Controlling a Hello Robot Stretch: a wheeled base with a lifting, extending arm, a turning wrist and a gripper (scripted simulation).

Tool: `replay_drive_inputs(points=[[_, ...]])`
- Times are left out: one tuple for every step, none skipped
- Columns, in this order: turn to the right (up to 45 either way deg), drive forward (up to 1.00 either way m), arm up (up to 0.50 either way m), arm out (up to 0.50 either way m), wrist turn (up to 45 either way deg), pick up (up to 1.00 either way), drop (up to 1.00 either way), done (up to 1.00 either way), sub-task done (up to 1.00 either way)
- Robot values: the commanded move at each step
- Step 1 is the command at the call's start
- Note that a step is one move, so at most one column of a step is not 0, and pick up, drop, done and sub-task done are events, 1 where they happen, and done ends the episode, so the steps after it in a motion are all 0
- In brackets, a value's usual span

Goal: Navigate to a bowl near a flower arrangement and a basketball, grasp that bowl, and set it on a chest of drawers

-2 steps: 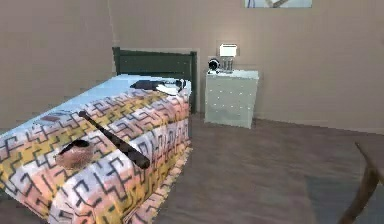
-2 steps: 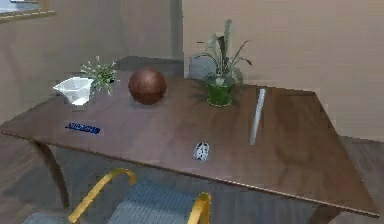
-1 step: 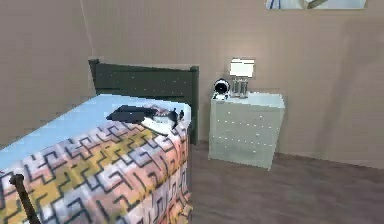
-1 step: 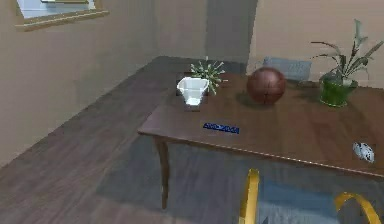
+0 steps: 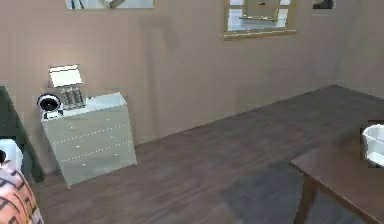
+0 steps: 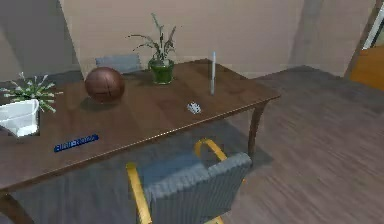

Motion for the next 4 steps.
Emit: replay_drive_inputs(points=[[39.0, 0.0, 0.0, 0.0, 0.0, 0.0, 0.0, 0.0, 0.0], [0.0, 0.45, 0.0, 0.0, 0.0, 0.0, 0.0, 0.0, 0.0], [-45.0, 0.0, 0.0, 0.0, 0.0, 0.0, 0.0, 0.0, 0.0], [-42.0, 0.0, 0.0, 0.0, 0.0, 0.0, 0.0, 0.0, 0.0]])
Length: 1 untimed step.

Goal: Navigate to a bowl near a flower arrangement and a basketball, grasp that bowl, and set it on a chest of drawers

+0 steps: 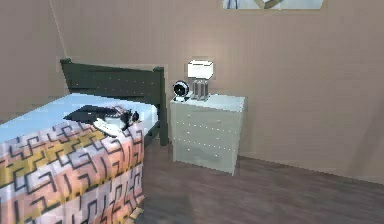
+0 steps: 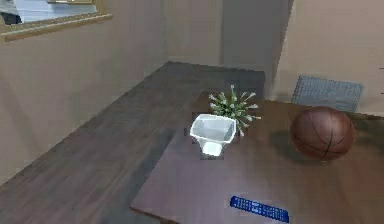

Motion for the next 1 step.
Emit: replay_drive_inputs(points=[[0.0, 0.5, 0.0, 0.0, 0.0, 0.0, 0.0, 0.0, 0.0]])
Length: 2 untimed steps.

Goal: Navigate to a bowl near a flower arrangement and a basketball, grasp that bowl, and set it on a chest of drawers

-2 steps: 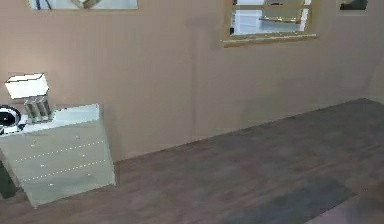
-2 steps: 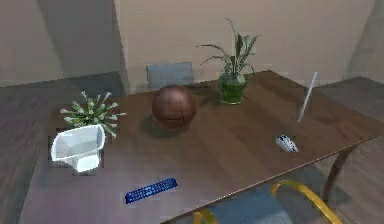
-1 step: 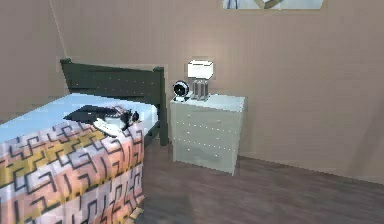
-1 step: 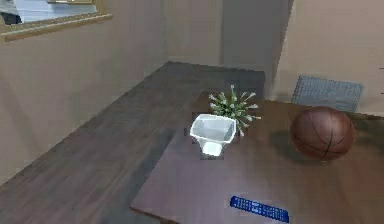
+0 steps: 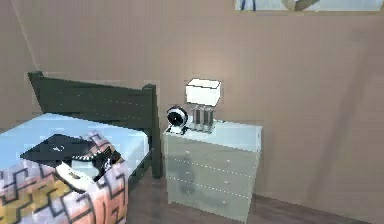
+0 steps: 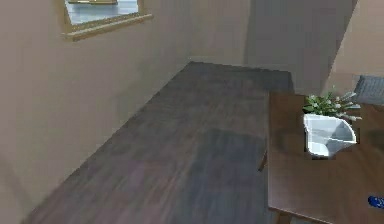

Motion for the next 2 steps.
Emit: replay_drive_inputs(points=[[33.0, 0.0, 0.0, 0.0, 0.0, 0.0, 0.0, 0.0, 0.0], [45.0, 0.0, 0.0, 0.0, 0.0, 0.0, 0.0, 0.0, 0.0]])
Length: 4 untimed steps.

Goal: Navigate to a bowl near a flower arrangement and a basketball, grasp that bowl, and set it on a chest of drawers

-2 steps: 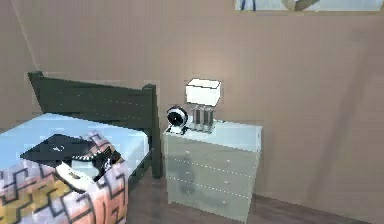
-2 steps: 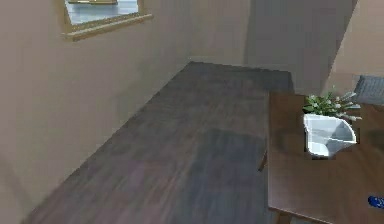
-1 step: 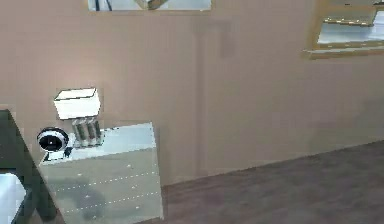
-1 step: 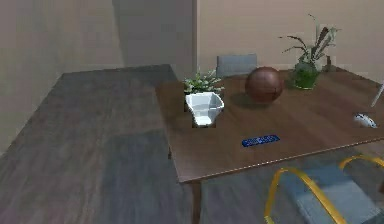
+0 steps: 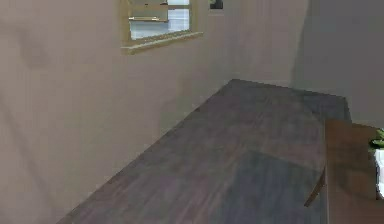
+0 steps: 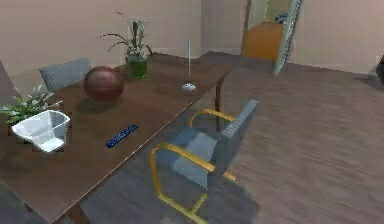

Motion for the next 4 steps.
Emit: replay_drive_inputs(points=[[45.0, 0.0, 0.0, 0.0, 0.0, 0.0, 0.0, 0.0, 0.0], [33.0, 0.0, 0.0, 0.0, 0.0, 0.0, 0.0, 0.0, 0.0], [0.0, 0.45, 0.0, 0.0, 0.0, 0.0, 0.0, 0.0, 0.0], [-45.0, 0.0, 0.0, 0.0, 0.0, 0.0, 0.0, 0.0, 0.0]])
